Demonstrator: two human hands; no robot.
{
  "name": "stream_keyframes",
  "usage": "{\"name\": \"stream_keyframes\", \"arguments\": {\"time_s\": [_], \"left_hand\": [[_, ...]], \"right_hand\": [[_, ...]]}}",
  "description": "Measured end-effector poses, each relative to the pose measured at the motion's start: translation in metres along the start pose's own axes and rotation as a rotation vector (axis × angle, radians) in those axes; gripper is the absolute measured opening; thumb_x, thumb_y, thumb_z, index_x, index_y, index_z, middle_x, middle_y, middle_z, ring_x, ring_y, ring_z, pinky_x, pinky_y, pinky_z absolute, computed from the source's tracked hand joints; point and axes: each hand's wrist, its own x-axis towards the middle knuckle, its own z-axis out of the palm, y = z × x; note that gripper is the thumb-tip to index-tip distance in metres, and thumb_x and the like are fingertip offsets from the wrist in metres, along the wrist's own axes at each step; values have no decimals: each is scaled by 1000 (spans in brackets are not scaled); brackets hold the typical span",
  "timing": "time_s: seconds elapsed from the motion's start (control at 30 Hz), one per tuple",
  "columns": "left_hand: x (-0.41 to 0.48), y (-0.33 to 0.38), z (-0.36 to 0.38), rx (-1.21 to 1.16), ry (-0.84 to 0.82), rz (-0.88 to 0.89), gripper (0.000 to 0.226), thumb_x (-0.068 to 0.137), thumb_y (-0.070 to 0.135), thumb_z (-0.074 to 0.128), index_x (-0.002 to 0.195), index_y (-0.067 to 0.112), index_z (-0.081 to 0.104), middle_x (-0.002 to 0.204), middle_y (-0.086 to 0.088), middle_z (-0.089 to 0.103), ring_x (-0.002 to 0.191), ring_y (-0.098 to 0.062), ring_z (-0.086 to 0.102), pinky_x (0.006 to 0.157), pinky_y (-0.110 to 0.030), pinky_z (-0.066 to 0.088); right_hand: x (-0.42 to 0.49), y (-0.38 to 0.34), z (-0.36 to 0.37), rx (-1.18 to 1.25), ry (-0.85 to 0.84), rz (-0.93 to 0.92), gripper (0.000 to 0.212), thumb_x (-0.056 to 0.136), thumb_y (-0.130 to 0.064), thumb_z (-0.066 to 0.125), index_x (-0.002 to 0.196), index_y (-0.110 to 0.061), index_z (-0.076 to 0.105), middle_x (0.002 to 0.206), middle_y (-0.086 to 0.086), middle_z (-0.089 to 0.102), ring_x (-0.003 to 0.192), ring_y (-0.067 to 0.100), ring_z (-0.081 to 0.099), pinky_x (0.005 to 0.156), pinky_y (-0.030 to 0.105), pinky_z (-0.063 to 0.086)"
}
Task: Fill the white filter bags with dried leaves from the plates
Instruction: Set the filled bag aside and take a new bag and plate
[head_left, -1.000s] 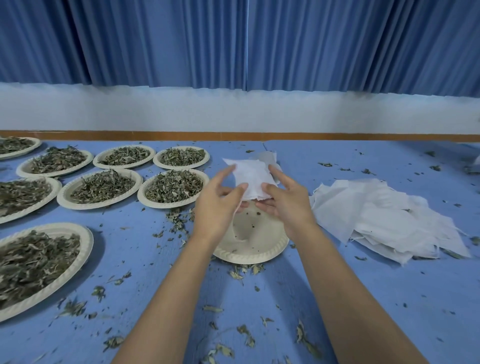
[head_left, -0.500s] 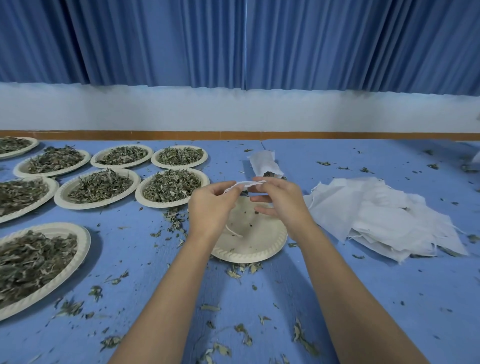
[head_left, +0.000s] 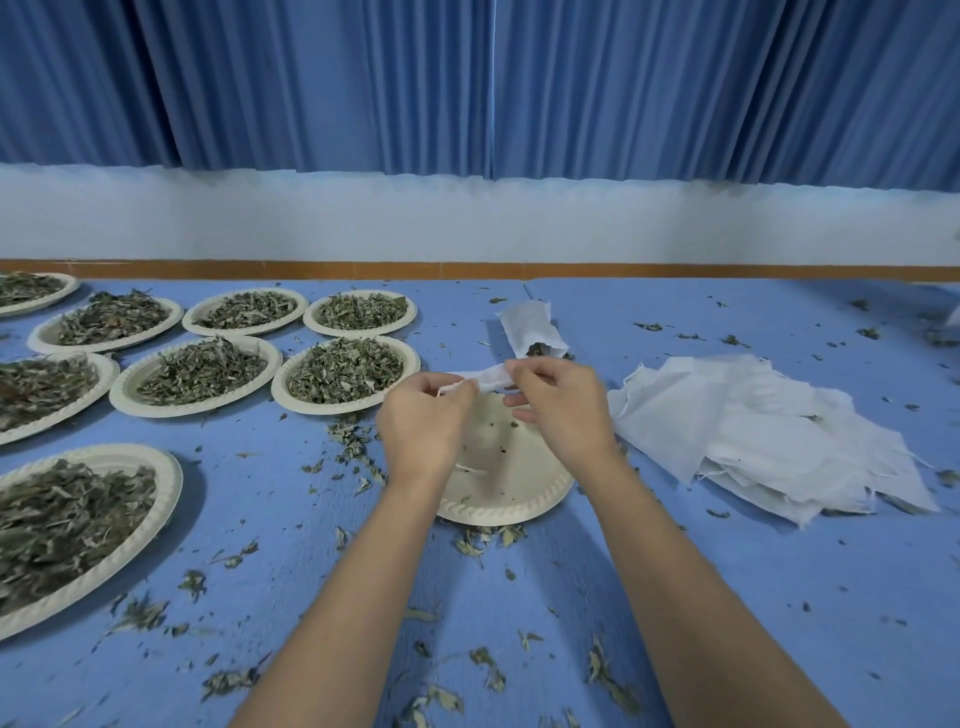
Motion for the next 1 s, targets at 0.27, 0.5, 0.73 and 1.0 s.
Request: {"name": "stream_keyframes", "arguments": {"time_s": [0.27, 0.5, 0.73, 1.0], "left_hand": [[0, -2, 2, -31, 69, -45, 9, 81, 16, 64, 78, 20, 56, 74, 2, 56, 65, -14, 54, 60, -27, 46], [2, -2, -5, 200, 72, 218, 7, 81, 20, 68, 76, 17, 66, 72, 6, 65, 60, -1, 56, 53, -6, 36], [2, 16, -12, -581, -425, -364, 11, 82, 2, 65, 89, 10, 62, 59, 5, 60, 42, -2, 47, 32, -12, 26], [3, 16, -11, -567, -453, -457, 23, 91, 21, 57, 69, 16, 51, 50, 6, 44, 36, -4, 33, 31, -14, 18]], "right_hand": [[-6, -1, 7, -280, 43, -149, 17, 84, -11, 56, 92, -16, 70, 69, -4, 63, 67, 17, 63, 61, 22, 48], [-3, -1, 4, -249, 289, -116, 6, 80, -16, 67, 85, -14, 70, 75, -5, 65, 77, 13, 64, 75, 27, 51], [0, -3, -6, 130, 164, 153, 8, 79, -12, 70, 82, -18, 74, 50, -14, 54, 41, -1, 45, 43, 10, 37], [2, -16, -10, 894, -217, 663, 23, 92, -7, 48, 69, -9, 50, 49, -3, 45, 28, 2, 28, 28, 11, 15]]}}
